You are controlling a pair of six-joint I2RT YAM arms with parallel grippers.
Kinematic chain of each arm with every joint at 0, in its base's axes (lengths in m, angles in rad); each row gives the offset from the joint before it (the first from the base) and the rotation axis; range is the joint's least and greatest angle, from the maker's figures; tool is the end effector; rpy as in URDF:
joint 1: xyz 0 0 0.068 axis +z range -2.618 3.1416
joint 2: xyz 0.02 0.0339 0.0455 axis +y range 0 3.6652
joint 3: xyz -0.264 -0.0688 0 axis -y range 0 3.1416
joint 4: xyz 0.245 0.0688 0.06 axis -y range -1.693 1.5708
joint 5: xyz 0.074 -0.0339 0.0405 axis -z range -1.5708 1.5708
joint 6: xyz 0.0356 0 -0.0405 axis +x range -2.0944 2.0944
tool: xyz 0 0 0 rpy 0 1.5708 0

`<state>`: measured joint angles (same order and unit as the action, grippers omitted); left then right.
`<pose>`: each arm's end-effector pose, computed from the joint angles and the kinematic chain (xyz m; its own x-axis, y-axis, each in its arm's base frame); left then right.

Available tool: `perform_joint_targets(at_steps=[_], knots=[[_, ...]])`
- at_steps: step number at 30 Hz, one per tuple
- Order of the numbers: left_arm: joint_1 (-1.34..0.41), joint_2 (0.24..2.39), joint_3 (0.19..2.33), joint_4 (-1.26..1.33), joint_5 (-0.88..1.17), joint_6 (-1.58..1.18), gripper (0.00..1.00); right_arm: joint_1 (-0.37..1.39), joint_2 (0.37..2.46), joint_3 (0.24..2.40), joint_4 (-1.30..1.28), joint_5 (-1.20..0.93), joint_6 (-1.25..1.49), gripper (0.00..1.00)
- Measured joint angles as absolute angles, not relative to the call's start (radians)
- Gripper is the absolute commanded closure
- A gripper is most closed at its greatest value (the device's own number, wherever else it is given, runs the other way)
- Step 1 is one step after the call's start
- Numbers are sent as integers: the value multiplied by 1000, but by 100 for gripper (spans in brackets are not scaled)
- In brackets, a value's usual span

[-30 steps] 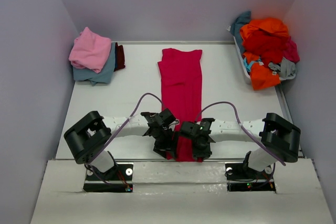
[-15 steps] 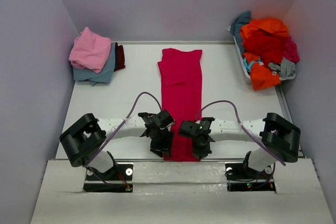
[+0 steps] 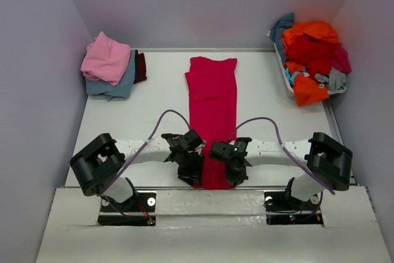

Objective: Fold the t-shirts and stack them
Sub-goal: Grab the bottom of the folded rectangular tshirt with both arms

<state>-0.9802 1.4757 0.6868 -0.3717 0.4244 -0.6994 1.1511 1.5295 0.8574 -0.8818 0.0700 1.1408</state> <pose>0.1285 -0.2180 0.1471 -0.9369 0.3440 -0.0621 0.3205 0.7743 -0.5457 0.1001 0.2182 0.1622 -0.9975 -0.0102 -0.0706 -0.0092 0.9999 -0.0138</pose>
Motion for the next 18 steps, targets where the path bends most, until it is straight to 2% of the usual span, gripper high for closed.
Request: perform_joint_targets(at_steps=[7,15,18], knots=[[-980,1476,667,-297,474,-694,52,1151,1530,857,-882,71,1141,88],[-980,1476,667,-281,455,-693,60,1151,1530,857,-883,71,1141,88],[-980,1476,667,-287,436,-693,66,1151,1530,857,-883,71,1141,88]])
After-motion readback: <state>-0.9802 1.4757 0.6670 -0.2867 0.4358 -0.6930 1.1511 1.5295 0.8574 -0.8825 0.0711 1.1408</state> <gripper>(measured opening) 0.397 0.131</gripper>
